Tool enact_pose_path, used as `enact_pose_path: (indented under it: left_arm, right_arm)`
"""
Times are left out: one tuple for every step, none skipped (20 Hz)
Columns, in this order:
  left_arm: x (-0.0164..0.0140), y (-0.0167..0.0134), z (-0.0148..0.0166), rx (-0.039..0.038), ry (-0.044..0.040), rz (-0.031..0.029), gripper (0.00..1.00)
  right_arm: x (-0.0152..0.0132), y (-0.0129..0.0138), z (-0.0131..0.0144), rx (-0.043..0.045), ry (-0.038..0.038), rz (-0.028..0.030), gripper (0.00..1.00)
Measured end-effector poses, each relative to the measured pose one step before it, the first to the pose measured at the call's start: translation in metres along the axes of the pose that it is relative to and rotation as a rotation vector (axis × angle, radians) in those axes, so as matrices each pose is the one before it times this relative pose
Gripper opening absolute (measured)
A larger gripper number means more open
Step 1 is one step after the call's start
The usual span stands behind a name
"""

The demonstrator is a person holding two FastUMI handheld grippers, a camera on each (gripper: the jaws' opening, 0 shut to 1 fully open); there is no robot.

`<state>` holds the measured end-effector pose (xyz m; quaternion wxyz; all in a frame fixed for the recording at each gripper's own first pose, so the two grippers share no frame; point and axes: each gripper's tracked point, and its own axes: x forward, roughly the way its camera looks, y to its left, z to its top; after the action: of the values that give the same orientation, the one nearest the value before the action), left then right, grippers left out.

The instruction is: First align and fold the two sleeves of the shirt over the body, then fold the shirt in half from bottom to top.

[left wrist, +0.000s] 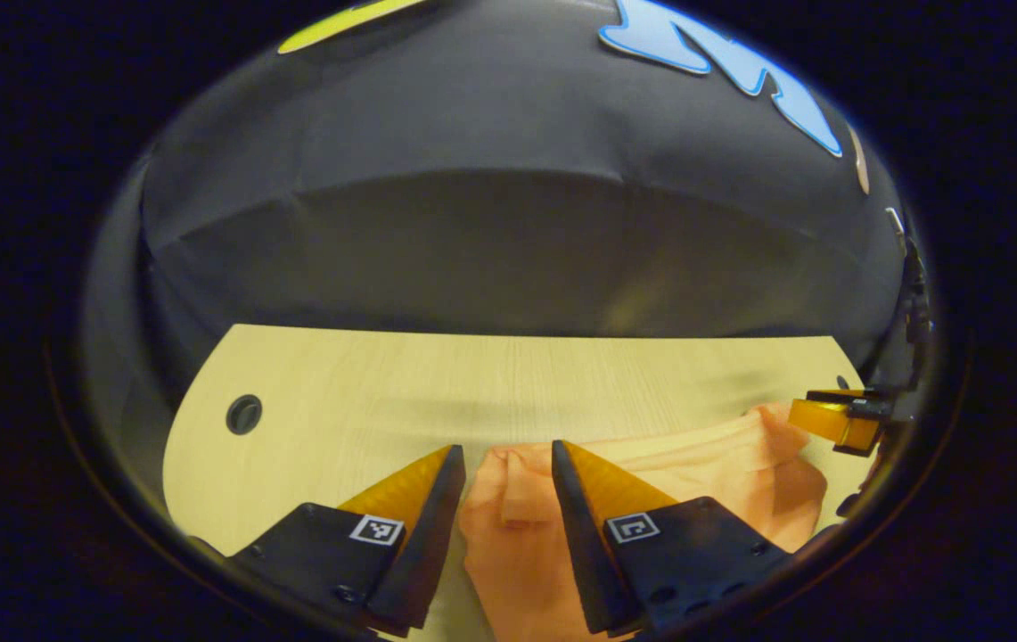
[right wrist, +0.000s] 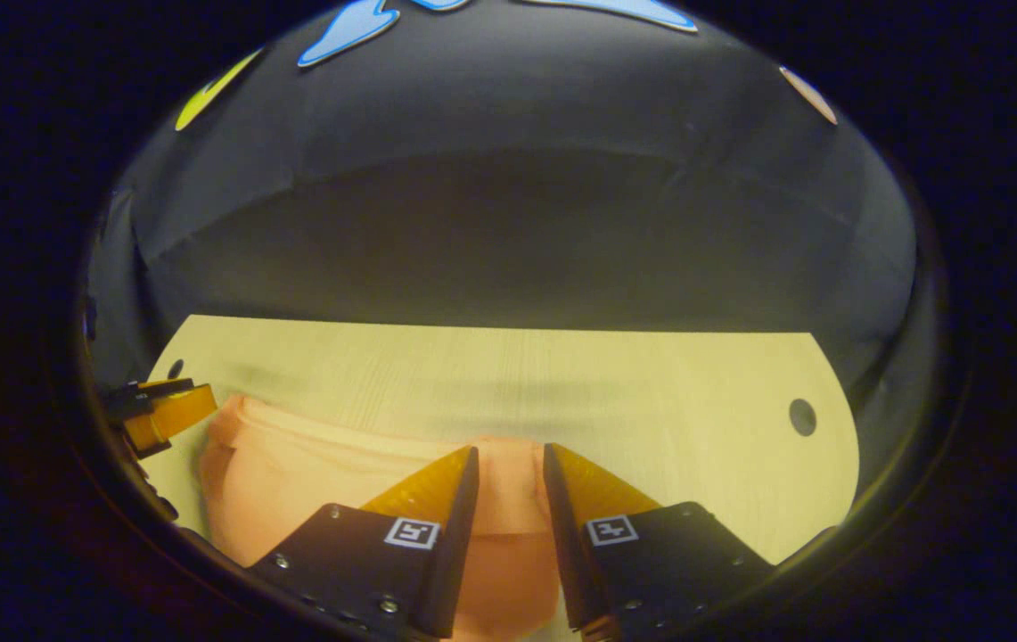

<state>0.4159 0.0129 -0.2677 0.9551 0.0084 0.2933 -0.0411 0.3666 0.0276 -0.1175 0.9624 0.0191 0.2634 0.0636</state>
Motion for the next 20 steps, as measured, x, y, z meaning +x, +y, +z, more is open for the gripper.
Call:
enact_pose_path:
  left_arm:
    - [-0.00543, 0.00077, 0.00118, -0.01132, 0.00259, -0.0081, 0.69]
    - [-0.01179, -0.0012, 0.00125, -0.01176, 0.00417, -0.00704, 0.66]
    - [-0.01483, 0.00261, 0.00211, -0.00804, 0.00702, -0.00126, 0.67]
    - [-0.0181, -0.00223, 0.00149, -0.00721, 0.00361, -0.00112, 0.68]
    - [-0.01723, -0.0024, 0.00177, -0.00731, 0.00472, -0.00351, 0.69]
    - [-0.01786, -0.00258, 0.00014, -0.0058, 0.00413, -0.00057, 0.7]
    - [-0.01752, -0.00476, 0.00079, -0.00405, 0.00537, -0.00155, 0.7]
    - [-0.01793, -0.00534, -0.00157, -0.0024, 0.00841, -0.00395, 0.7]
    - [-0.01816, -0.00358, -0.00258, 0.00016, 0.00393, -0.00248, 0.7]
    - [-0.01941, -0.00292, -0.00261, 0.00115, 0.00077, -0.0035, 0.7]
    - [-0.01781, -0.00517, -0.00283, 0.00068, 0.0005, -0.00827, 0.7]
    - [-0.01684, -0.00737, -0.00514, 0.00338, 0.00163, -0.00742, 0.75]
    - [-0.01749, -0.0063, -0.0052, 0.0054, 0.00133, -0.00366, 0.74]
    - [-0.01643, -0.00543, -0.00585, 0.0023, 0.00096, -0.00142, 0.72]
    - [-0.01524, -0.0045, -0.00569, -0.00373, -0.00109, -0.00441, 0.7]
    - [-0.01627, -0.00664, -0.00734, -0.00616, -0.00201, -0.00881, 0.66]
    - [-0.01347, -0.00397, -0.0075, -0.00681, 0.0012, -0.00131, 0.66]
    - [-0.01218, -0.00269, -0.00797, -0.00835, -0.0028, -0.00079, 0.68]
    - [-0.012, -0.0025, -0.00689, -0.01168, -0.0043, -0.00366, 0.7]
    - [-0.01418, -0.00294, -0.00752, -0.01022, -0.0028, -0.00494, 0.7]
  right_arm:
    - [-0.01389, 0.00343, 0.00672, 0.00372, -0.01245, -0.00316, 0.43]
    - [-0.0149, 0.00118, 0.00695, 0.00322, -0.0139, -0.00275, 0.43]
    - [-0.01345, -0.00053, 0.00585, 0.00015, -0.0077, -0.00367, 0.46]
    - [-0.01531, -0.00186, 0.0044, -0.00058, -0.00676, -0.00485, 0.46]
    - [-0.01407, -0.00095, 0.00344, 0.00236, -0.00455, -0.00334, 0.46]
    - [-0.01634, -0.00004, 0.00328, 0.00738, -0.00781, 0.0018, 0.45]
    - [-0.01733, 0.00124, 0.00266, 0.00773, -0.00242, 0.00466, 0.45]
    - [-0.01668, 0.00206, 0.00191, 0.00493, -0.00242, 0.00297, 0.46]
    - [-0.01632, 0.00092, 0.00347, 0.00234, -0.00272, -0.00025, 0.45]
    - [-0.02171, 0.00065, 0.00057, 0.00157, -0.00508, 0.0011, 0.46]
    - [-0.01677, 0.0002, -0.00042, -0.00028, -0.00319, 0.00081, 0.45]
    - [-0.01839, 0.00149, -0.0016, 0.00023, -0.00415, 0.00208, 0.45]
    - [-0.01729, 0.00114, -0.00374, 0.00005, -0.00134, 0.00441, 0.45]
    - [-0.01385, 0.0006, -0.00365, 0.00314, -0.00258, 0.00202, 0.45]
    - [-0.01574, 0.00177, -0.00601, 0.0055, -0.00179, 0.00476, 0.45]
    - [-0.01347, 0.0014, -0.00641, 0.00477, 0.00321, 0.00611, 0.45]
    - [-0.01182, 0.00205, -0.0091, 0.00972, 0.00362, 0.00385, 0.45]
    - [-0.01025, 0.00341, -0.00779, 0.01144, 0.00345, 0.00835, 0.46]
    - [-0.00826, 0.00283, -0.00871, 0.013, 0.00412, 0.00996, 0.46]
    - [-0.01091, 0.00225, -0.00894, 0.00807, 0.00486, 0.00689, 0.46]
